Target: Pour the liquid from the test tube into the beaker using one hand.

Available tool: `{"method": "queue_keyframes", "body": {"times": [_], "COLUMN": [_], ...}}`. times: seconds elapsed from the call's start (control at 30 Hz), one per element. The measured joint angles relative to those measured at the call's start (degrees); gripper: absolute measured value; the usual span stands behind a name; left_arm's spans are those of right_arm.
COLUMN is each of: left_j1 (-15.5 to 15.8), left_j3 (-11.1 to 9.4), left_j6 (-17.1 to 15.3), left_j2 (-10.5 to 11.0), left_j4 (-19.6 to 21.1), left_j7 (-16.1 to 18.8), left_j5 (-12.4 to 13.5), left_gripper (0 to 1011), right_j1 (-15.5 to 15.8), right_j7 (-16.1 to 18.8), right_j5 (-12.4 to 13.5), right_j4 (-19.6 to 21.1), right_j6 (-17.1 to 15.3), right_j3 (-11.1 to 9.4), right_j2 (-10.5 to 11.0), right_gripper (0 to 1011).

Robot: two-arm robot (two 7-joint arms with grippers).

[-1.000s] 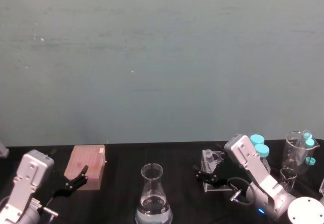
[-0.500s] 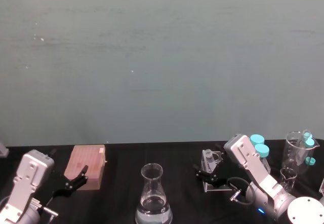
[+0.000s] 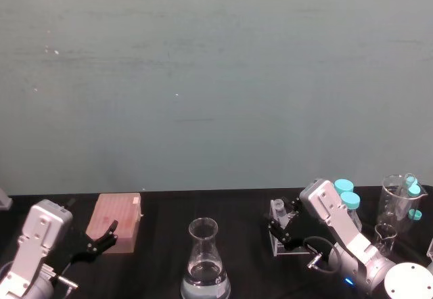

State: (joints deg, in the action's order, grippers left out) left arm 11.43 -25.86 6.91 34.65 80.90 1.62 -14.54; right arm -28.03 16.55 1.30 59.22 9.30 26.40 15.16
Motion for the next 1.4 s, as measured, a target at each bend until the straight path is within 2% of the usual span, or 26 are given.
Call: {"method": "queue_keyframes", "body": {"times": [0.2,0.27,0.3,0.37,0.9,1.4], "left_j1": [0.0,0.0,0.0,0.0,0.0,0.0], "left_j3": [0.0,0.0,0.0,0.0,0.0,0.0], "left_j6": [0.0,0.0,0.0,0.0,0.0,0.0], "left_j2": [0.0,0.0,0.0,0.0,0.0,0.0], "left_j4": [0.0,0.0,0.0,0.0,0.0,0.0], "left_j7": [0.0,0.0,0.0,0.0,0.0,0.0], "left_j5": [0.0,0.0,0.0,0.0,0.0,0.0], "left_gripper": [1000,1000,1000,1000,1000,1000], "right_j1": [0.0,0.0,0.0,0.0,0.0,0.7], "right_j7": [0.0,-0.1,-0.1,-0.1,-0.1,-0.1], "right_j5": [0.0,0.0,0.1,0.1,0.1,-1.9], "right_j4": [0.1,0.1,0.1,0.1,0.1,-0.2], "right_j6": [0.0,0.0,0.0,0.0,0.0,0.4], "right_j3": [0.0,0.0,0.0,0.0,0.0,-2.3], "right_j2": [0.0,0.0,0.0,0.0,0.0,-0.8], "right_gripper": [333,293,238,215,209,209]}}
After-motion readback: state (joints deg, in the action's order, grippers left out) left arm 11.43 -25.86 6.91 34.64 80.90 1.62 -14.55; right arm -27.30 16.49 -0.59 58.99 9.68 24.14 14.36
